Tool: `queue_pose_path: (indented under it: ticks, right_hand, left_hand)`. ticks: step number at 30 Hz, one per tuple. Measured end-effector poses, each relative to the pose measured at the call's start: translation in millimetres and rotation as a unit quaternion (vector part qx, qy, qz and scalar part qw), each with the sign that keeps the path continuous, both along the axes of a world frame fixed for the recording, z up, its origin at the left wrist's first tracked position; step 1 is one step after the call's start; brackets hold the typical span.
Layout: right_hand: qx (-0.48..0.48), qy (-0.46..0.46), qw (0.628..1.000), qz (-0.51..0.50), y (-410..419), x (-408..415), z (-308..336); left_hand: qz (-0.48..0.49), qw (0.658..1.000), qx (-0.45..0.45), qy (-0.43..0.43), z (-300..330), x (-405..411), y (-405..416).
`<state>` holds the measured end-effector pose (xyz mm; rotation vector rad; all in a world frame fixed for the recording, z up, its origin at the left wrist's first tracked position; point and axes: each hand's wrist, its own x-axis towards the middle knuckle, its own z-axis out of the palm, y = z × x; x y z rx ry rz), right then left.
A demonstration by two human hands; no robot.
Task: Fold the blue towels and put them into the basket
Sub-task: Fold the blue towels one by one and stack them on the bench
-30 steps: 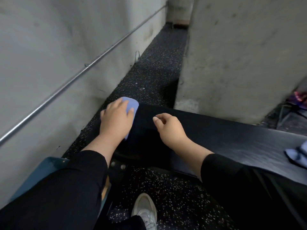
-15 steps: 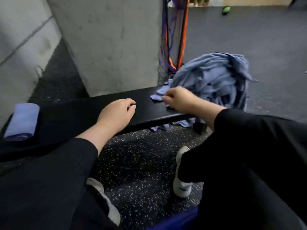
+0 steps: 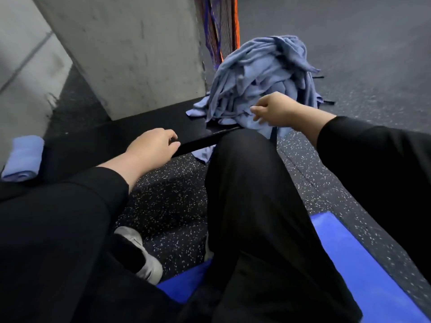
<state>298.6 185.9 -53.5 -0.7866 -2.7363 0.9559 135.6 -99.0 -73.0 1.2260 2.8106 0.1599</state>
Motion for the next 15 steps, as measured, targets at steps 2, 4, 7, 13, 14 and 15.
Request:
queue_pose_path:
  ticks: [2,4,7,13,14,15]
  right_hand:
    - [-0.036,0.008,0.999,-0.001,3,1,-12]
    - [-0.052,0.023,0.998,0.007,6,-2,-18]
    - [-0.062,0.053,0.997,0.017,11,-12,-14]
    - [-0.040,0.078,0.995,0.051,8,-54,-1]
    - [-0.024,0.076,0.995,0.058,6,-65,2]
    - [-0.001,0.073,0.995,0.067,5,-76,5]
  left_hand:
    - [-0.004,1.000,-0.013,-0.005,-7,5,5]
    - [-0.005,1.000,-0.019,-0.010,-11,8,8]
    - [-0.005,1.000,-0.026,-0.007,-11,6,14]
    - [0.027,1.000,-0.013,0.009,4,-29,24]
    - [0.033,0.999,-0.008,0.011,9,-38,26]
    - [0.039,0.999,-0.003,0.012,13,-49,28]
